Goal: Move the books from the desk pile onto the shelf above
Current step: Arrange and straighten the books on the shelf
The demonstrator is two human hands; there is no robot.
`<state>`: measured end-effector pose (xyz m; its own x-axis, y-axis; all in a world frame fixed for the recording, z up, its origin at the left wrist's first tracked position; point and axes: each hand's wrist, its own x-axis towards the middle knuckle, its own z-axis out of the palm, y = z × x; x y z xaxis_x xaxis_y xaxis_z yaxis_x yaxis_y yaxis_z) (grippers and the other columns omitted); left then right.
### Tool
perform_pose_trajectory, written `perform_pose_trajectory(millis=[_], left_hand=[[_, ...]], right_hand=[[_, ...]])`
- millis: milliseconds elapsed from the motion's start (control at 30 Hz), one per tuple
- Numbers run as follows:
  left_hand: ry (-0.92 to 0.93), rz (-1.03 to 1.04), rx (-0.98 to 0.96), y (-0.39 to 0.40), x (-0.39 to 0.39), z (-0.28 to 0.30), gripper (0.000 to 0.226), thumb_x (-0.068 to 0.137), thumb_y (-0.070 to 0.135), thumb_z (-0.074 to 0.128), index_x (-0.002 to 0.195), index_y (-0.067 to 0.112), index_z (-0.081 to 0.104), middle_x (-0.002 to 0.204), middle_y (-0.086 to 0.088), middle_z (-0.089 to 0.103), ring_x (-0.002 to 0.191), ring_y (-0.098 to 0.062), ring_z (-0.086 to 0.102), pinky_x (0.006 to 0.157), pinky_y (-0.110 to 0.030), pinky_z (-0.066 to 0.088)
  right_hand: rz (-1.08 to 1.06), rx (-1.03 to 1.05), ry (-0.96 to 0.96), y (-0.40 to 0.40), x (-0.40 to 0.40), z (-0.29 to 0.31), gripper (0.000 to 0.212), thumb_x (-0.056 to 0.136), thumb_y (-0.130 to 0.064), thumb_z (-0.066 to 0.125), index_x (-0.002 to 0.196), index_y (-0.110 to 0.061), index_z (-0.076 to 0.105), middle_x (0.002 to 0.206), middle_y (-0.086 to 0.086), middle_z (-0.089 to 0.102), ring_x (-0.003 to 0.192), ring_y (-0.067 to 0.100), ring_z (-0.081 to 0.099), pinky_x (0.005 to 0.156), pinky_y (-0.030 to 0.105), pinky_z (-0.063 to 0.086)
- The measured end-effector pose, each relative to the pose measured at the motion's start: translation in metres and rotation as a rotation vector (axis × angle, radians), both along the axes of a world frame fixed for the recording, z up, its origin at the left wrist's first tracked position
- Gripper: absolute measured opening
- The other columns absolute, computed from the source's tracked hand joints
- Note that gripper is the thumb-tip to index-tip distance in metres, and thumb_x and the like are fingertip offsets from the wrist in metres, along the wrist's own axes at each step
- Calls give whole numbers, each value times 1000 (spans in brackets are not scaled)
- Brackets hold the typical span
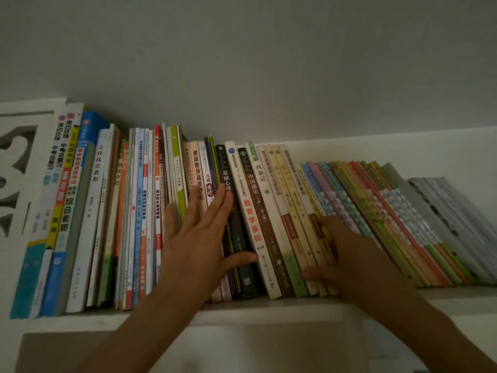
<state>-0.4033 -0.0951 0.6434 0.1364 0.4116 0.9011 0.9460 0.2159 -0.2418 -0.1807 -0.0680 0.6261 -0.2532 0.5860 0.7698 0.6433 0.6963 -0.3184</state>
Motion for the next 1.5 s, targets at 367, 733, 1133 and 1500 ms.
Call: perform_pose_trajectory(millis=[367, 733, 1133, 1500], left_hand=[[-74, -165, -146, -11, 37, -21, 107, 61, 81, 12, 132, 21, -41, 134, 8, -52, 131, -11, -40, 108, -37, -22], [49, -209, -176, -18, 17, -12, 108, 80, 68, 43, 137, 16, -33, 145, 5, -39, 134, -8, -30, 110, -34, -15], [158, -284, -43, 30, 116, -25, 91, 69, 71, 56, 136, 11, 44, 146, -11, 39, 137, -28, 31, 105, -52, 15], [-7, -58, -47, 40, 133, -10, 114, 71, 82, 37, 140, 22, -30, 138, -12, -50, 127, -34, -45, 100, -51, -31]], right_hand=[[-138, 17, -193, -4, -2, 2, 78, 75, -48, 73, 129, -21, 23, 106, -4, 58, 82, 10, 53, 67, 18, 45], [57, -35, -17, -2, -21, -3, 64, 78, -41, 72, 126, -27, 32, 118, -13, 57, 92, -4, 57, 73, 7, 45], [-709, 350, 330, 34, 150, 0, 111, 57, -78, 58, 141, -14, 25, 149, 24, 22, 134, 47, 25, 102, 69, 24], [-336, -109, 44, 54, 179, -1, 67, 60, -69, 52, 108, -24, 37, 92, -2, 63, 74, 13, 63, 64, 32, 56]])
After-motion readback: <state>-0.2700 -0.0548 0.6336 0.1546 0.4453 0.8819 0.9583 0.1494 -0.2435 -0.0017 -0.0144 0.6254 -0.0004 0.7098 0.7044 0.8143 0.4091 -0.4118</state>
